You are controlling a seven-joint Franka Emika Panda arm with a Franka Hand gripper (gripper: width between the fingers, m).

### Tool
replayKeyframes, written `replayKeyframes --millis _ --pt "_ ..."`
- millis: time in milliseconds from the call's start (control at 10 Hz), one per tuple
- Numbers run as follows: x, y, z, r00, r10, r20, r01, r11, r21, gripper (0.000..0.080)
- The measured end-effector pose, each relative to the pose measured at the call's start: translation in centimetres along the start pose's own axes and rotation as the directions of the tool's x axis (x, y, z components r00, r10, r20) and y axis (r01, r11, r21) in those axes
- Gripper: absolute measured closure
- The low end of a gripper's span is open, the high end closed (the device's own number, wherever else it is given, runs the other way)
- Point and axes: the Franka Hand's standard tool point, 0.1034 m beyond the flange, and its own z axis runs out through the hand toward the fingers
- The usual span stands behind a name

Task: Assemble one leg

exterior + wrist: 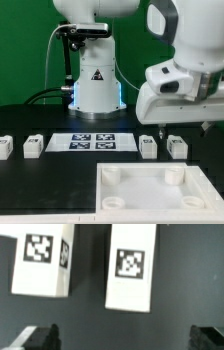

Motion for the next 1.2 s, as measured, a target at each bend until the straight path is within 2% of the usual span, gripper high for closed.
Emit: replayKeyframes --millis 100,300,500,700,1000,1200 --pt "-0.1 -0.2 0.1 0.995 0.023 0.095 -0.024 1.000 0.009 0.0150" --pt "-0.1 -0.4 -0.4 0.952 0.019 0.307 -0.018 1.000 -0.005 0.0150" --pt "0.1 -0.3 0.1 0.908 0.018 0.418 -0.015 1.000 -0.010 0.0150" --pt "0.3 -0.8 0.9 0.916 0.023 0.401 -0.020 1.000 -0.011 0.0150" --pt "-1.0 -1.7 3.6 0.913 0.042 0.406 -0.035 0.999 -0.025 0.0150" --pt "-1.3 -1.8 4.6 0.914 0.041 0.404 -0.033 0.999 -0.027 0.0150"
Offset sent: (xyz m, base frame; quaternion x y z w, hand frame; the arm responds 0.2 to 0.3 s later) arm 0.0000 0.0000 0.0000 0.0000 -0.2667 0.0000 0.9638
